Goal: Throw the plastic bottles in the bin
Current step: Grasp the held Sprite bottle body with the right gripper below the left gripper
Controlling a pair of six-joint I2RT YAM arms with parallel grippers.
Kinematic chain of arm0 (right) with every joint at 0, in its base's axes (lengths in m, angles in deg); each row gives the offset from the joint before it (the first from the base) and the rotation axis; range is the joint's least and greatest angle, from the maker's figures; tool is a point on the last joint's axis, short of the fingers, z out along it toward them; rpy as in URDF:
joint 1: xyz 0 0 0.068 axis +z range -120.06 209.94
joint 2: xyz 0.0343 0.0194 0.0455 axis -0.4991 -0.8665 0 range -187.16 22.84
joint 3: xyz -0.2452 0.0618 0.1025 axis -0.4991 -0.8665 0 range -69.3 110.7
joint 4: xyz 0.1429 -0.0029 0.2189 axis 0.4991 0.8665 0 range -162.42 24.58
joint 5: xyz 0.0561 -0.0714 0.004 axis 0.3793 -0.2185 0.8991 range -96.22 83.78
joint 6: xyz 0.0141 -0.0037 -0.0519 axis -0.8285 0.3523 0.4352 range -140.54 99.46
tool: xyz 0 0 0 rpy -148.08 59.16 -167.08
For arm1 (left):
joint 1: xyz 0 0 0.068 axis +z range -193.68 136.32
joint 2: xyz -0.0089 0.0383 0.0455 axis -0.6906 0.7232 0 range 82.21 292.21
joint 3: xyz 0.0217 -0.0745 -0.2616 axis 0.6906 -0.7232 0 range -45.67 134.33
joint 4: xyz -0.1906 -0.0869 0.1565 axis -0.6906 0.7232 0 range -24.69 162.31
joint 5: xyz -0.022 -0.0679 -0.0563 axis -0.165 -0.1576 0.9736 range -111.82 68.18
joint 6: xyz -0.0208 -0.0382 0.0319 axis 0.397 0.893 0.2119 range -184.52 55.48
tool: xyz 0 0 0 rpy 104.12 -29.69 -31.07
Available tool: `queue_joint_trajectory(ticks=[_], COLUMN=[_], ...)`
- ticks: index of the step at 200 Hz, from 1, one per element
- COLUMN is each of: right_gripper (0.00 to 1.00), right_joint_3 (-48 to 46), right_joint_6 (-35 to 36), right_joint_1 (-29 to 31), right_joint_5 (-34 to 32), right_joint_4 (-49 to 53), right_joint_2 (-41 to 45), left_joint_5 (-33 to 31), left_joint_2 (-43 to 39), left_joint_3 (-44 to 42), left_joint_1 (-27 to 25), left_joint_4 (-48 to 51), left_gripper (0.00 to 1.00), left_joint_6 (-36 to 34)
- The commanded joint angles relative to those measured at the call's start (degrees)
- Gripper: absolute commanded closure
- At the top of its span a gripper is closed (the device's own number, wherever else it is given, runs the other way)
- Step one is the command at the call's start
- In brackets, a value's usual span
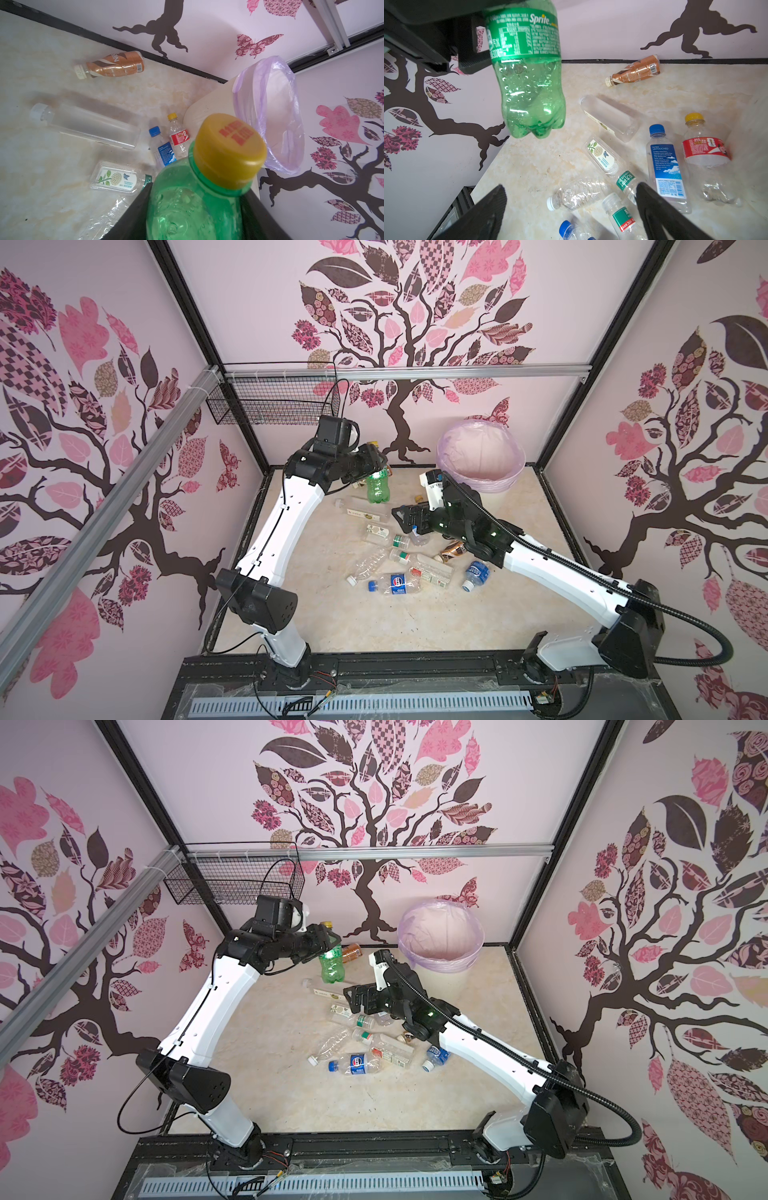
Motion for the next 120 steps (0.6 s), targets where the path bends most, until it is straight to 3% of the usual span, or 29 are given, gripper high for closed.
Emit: queue_joint_trajectory(ticks=[1,70,120], right_gripper=[0.00,0.02,0.12], right_joint_3=[4.4,9.4,10.1], right_joint_6=[-0.2,-0.5,-0.2], right_joint_1=[0.0,-0.1,-0.1], right_joint_5=[0.2,0.5,1.3], right_joint_4=[-2.4,-3.9,-5.6], right_joint_2=[-2.4,-7.1,-9.0], left_joint_5=[2.2,3.7,4.9], left_joint_2=[0.9,-1.5,-3.7], left_joint_3=[2.6,1.1,-0.5], left_joint_1=[-0.9,-2.1,-2.1], left_joint_4=[-1.9,-4.3,-5.3], left_gripper=[0.48,0.48,0.48], left_joint_6=[2.7,4.9,5.9])
